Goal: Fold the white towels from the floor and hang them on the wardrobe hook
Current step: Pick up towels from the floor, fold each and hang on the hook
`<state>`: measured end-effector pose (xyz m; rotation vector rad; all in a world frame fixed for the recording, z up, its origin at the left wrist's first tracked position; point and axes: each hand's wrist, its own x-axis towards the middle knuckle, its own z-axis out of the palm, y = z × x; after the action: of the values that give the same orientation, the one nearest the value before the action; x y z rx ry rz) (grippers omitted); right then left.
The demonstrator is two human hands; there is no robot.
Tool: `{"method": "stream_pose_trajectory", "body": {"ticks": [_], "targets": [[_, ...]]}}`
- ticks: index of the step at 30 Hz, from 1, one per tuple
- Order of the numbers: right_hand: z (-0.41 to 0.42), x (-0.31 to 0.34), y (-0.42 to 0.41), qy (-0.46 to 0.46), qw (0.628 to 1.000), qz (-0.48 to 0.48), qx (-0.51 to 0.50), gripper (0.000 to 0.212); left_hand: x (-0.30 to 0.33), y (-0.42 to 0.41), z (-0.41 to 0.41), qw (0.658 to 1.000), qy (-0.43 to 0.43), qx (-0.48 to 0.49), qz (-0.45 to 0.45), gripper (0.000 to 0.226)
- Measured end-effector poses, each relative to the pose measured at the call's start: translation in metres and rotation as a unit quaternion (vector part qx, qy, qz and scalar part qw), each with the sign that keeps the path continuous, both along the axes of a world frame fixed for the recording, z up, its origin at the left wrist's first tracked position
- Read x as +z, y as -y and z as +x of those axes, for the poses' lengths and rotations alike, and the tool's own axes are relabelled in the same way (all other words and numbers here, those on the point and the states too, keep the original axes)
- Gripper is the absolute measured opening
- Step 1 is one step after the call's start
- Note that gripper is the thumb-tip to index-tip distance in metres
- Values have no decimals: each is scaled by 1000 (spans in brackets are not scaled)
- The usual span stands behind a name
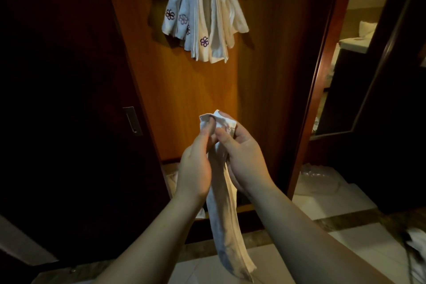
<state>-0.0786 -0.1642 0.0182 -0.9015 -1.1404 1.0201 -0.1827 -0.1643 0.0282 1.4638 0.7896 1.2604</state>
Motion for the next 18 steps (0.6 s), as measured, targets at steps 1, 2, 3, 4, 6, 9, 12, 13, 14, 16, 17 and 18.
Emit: {"method": "stream_pose_trajectory", "body": {"ticks": [1,2,3,4,6,9,12,13,14,16,17,18], "targets": [[1,2,0,5,1000,-1,-16,23,-1,0,0,1000,-2,-10,5,39],[3,4,0,11,999,-3,-34,25,-2,-2,0,1000,-7,-18,10,46],[7,6,0,15,999,-5,-52,28,-3,-5,-1,1000,-15,-23,14,52],[11,8,0,18,998,-10,-66,30,-2,-8,-2,999,-28,-21,17,54],[21,14,0,39,995,-13,-90,31,1,-13,-4,998,-51,9,37,35],[36,23,-4,105,985,9,-134,31,10,-25,-10,977,-106,122,142,26],[49,32,-9,166,972,27,-167,31,14,-41,-18,953,-216,132,165,27],[54,35,-11,179,969,32,-169,30,13,-47,-20,950,-254,108,146,24],[59,39,-12,191,966,39,-170,29,13,-52,-22,944,-290,87,131,22],[69,45,-13,211,961,51,-170,27,14,-59,-26,930,-338,55,130,30],[73,48,-14,219,960,54,-167,26,18,-60,-28,930,-340,37,132,39],[76,49,-14,224,960,56,-160,26,23,-60,-28,937,-325,17,129,48]]}}
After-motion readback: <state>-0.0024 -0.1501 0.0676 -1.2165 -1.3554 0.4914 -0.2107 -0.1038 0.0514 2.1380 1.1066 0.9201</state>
